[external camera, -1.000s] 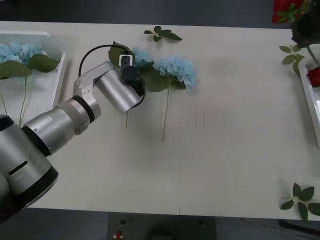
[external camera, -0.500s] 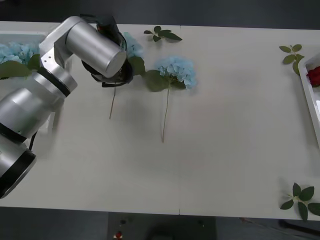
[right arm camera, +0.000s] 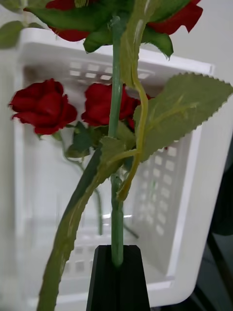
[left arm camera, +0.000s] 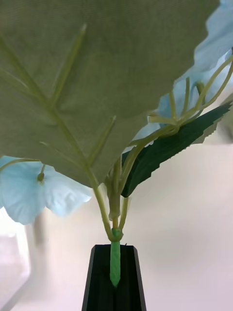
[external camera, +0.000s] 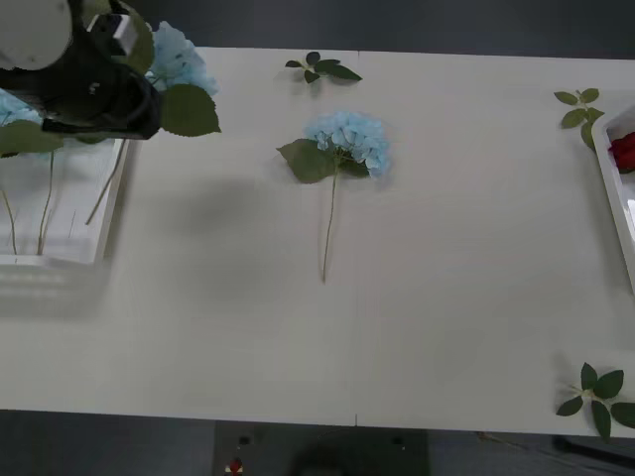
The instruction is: Put the red flowers into the right box and the blue flowers into the left box
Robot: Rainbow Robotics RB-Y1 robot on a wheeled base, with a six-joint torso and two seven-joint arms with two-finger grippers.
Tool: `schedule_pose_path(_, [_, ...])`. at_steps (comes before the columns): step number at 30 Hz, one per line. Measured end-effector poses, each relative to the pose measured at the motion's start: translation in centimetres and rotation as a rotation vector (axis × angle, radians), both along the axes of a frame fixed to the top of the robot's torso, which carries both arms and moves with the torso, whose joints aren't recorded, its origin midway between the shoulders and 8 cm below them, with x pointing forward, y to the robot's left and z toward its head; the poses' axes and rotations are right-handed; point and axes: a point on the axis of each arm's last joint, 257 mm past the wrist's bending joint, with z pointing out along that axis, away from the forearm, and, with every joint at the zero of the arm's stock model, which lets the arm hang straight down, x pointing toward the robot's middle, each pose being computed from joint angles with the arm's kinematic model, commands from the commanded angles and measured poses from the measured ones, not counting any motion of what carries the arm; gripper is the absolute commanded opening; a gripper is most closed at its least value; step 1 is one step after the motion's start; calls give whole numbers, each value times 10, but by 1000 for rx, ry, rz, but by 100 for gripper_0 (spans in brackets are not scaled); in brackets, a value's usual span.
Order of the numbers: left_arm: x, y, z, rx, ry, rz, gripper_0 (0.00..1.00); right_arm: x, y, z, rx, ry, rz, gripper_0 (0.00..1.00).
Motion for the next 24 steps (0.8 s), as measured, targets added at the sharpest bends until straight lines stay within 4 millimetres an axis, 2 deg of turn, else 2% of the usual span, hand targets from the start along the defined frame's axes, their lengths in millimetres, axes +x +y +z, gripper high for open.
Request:
schedule_pose_path(2, [-9, 18, 9, 8, 9, 0, 0, 2, -17, -15, -45, -21, -7, 0])
schedule_pose_path(5, [-19, 44, 25, 12, 8, -33, 0, -6, -36, -52, -75, -4, -33, 0])
schedule_pose_path(9, [-20, 77, 56, 14, -62, -67, 0, -11, -59, -96, -125, -23, -67, 0])
schedule_pose_path(11, [-22, 96, 66, 19, -89, -58, 0, -15, -61, -117, -130, -10, -70, 0])
schedule_pose_path(14, [-30, 128, 70, 51, -104, -53, 0, -19, -62, -139, -150, 9, -61, 0])
schedule_pose_path(19, [-47, 177, 66, 85, -99, -31, 0, -15, -51, -156, -146, 15, -42, 1])
schedule_pose_path(22, [-48, 201, 64, 51, -110, 8, 0, -13, -47, -160, -140, 17, -36, 31])
schedule_pose_path(23, [-46, 208, 64, 44, -120, 20, 0, -12, -47, -160, -140, 17, -35, 44])
schedule_pose_path(24, [-44, 214, 64, 45, -130, 24, 0, -12, -47, -160, -140, 16, -35, 62])
